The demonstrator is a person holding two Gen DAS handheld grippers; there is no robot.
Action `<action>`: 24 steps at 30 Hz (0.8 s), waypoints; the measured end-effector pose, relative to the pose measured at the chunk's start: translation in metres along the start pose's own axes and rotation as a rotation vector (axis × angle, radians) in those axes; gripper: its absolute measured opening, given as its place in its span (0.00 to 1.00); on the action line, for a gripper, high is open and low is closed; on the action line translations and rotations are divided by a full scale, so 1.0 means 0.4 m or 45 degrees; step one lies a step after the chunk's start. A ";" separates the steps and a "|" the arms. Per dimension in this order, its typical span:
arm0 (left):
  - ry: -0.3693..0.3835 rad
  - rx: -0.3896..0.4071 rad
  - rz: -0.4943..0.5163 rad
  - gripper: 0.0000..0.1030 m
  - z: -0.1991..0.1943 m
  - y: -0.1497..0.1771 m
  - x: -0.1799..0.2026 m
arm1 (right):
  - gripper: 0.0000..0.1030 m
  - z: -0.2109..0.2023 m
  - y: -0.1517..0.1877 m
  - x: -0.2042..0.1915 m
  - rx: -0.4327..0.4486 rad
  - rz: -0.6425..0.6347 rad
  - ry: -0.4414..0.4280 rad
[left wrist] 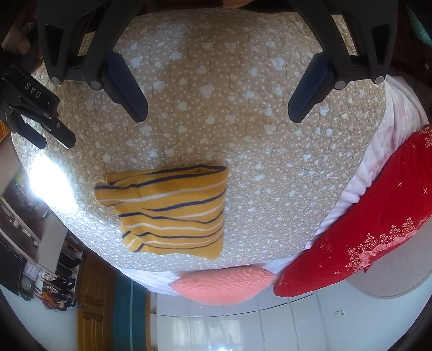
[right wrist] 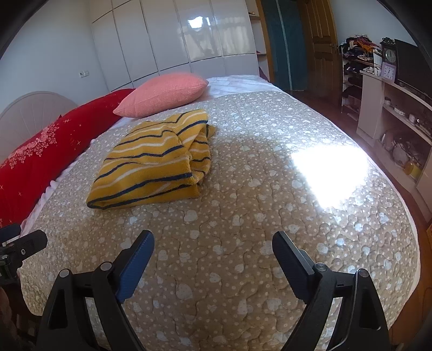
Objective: Fold small clothes
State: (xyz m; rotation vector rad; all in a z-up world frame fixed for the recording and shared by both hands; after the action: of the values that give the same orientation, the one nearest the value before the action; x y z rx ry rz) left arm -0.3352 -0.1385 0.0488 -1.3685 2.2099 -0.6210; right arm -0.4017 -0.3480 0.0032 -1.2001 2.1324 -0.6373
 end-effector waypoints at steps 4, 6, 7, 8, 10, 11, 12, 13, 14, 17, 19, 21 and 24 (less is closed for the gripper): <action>0.011 -0.015 0.044 1.00 0.006 0.014 0.031 | 0.90 0.011 0.003 0.010 -0.019 0.014 0.000; 0.015 -0.031 0.049 1.00 0.013 0.018 0.039 | 0.90 0.016 0.004 0.014 -0.028 0.019 0.000; 0.018 -0.042 0.052 1.00 0.018 0.021 0.043 | 0.90 0.017 0.006 0.014 -0.029 0.022 0.002; 0.020 -0.053 0.057 1.00 0.021 0.025 0.046 | 0.90 0.017 0.006 0.016 -0.030 0.025 0.003; 0.029 -0.074 0.075 1.00 0.030 0.032 0.057 | 0.90 0.016 0.007 0.018 -0.031 0.029 0.008; 0.038 -0.079 0.081 1.00 0.032 0.036 0.060 | 0.90 0.017 0.007 0.019 -0.032 0.031 0.011; 0.043 -0.086 0.088 1.00 0.034 0.040 0.066 | 0.90 0.018 0.008 0.022 -0.033 0.034 0.015; 0.048 -0.092 0.098 1.00 0.037 0.045 0.072 | 0.90 0.020 0.008 0.025 -0.036 0.038 0.020; 0.054 -0.095 0.106 1.00 0.038 0.049 0.077 | 0.90 0.021 0.009 0.027 -0.038 0.043 0.023; 0.066 -0.105 0.116 1.00 0.042 0.056 0.085 | 0.90 0.023 0.014 0.032 -0.048 0.056 0.030; 0.072 -0.112 0.116 1.00 0.046 0.059 0.085 | 0.90 0.026 0.018 0.033 -0.055 0.059 0.032; 0.076 -0.116 0.113 1.00 0.049 0.060 0.084 | 0.90 0.029 0.021 0.030 -0.062 0.058 0.033; 0.076 -0.121 0.105 1.00 0.051 0.060 0.080 | 0.90 0.034 0.026 0.023 -0.069 0.054 0.032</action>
State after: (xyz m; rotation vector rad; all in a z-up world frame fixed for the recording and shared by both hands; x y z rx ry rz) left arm -0.3525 -0.1606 0.0135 -1.3124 2.3579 -0.5406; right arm -0.4019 -0.3526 -0.0156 -1.1786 2.2032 -0.5822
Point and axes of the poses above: each gripper's, at about its wrist camera, not at the fingertips, and z roughly the way its jaws point, x to its right, y to its underside, the point moved 1 cm from there along z, roughly the way its jaws point, and after that the axes turned 6 degrees about z, right-handed, at the moved point
